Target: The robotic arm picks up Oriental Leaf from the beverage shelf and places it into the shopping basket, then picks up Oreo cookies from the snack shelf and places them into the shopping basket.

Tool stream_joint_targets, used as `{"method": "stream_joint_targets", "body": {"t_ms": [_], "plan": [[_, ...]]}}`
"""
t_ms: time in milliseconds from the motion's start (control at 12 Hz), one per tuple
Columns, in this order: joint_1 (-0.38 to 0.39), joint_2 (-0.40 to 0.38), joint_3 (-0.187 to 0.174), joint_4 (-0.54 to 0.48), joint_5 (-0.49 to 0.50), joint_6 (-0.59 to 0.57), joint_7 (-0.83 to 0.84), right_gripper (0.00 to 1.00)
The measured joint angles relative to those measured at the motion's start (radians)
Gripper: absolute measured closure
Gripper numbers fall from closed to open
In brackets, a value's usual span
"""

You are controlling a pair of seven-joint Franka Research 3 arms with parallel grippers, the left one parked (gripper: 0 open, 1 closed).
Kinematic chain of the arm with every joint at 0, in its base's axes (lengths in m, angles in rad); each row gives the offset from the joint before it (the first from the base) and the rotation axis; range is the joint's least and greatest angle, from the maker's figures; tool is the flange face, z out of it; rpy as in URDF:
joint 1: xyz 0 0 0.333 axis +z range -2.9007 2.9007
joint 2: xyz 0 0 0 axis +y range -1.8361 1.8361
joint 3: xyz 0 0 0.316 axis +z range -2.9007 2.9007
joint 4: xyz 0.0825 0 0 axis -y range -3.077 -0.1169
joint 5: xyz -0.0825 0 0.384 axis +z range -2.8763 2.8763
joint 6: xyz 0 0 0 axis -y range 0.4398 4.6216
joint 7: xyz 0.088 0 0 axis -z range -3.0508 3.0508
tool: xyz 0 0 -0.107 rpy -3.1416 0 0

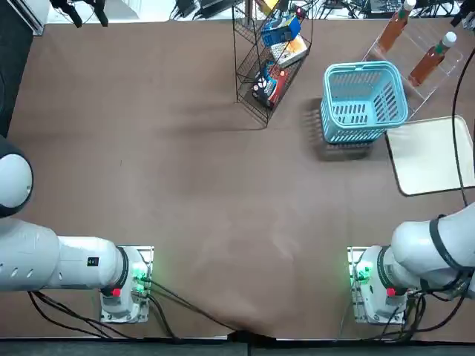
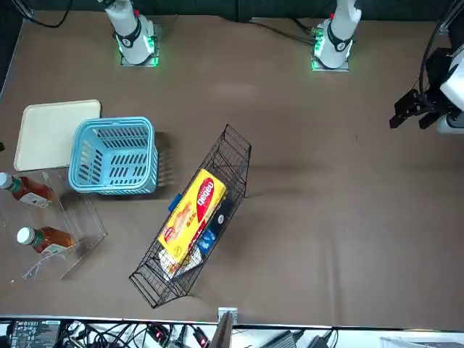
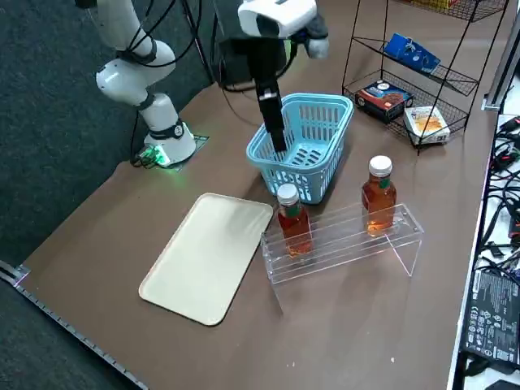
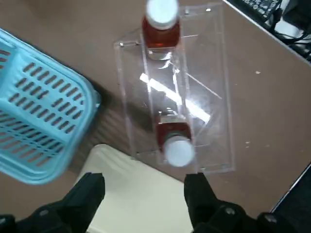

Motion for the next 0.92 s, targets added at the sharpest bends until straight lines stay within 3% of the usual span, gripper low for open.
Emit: {"method": "stream_joint_targets", "body": {"t_ms": [333, 917], "plan": [[-0.026, 0.08, 0.0, 0.078, 0.0, 0.024, -0.058, 0.0], [-0.026, 0.13, 0.004, 0.081, 0.0, 0.056, -0.064, 0.0]]}}
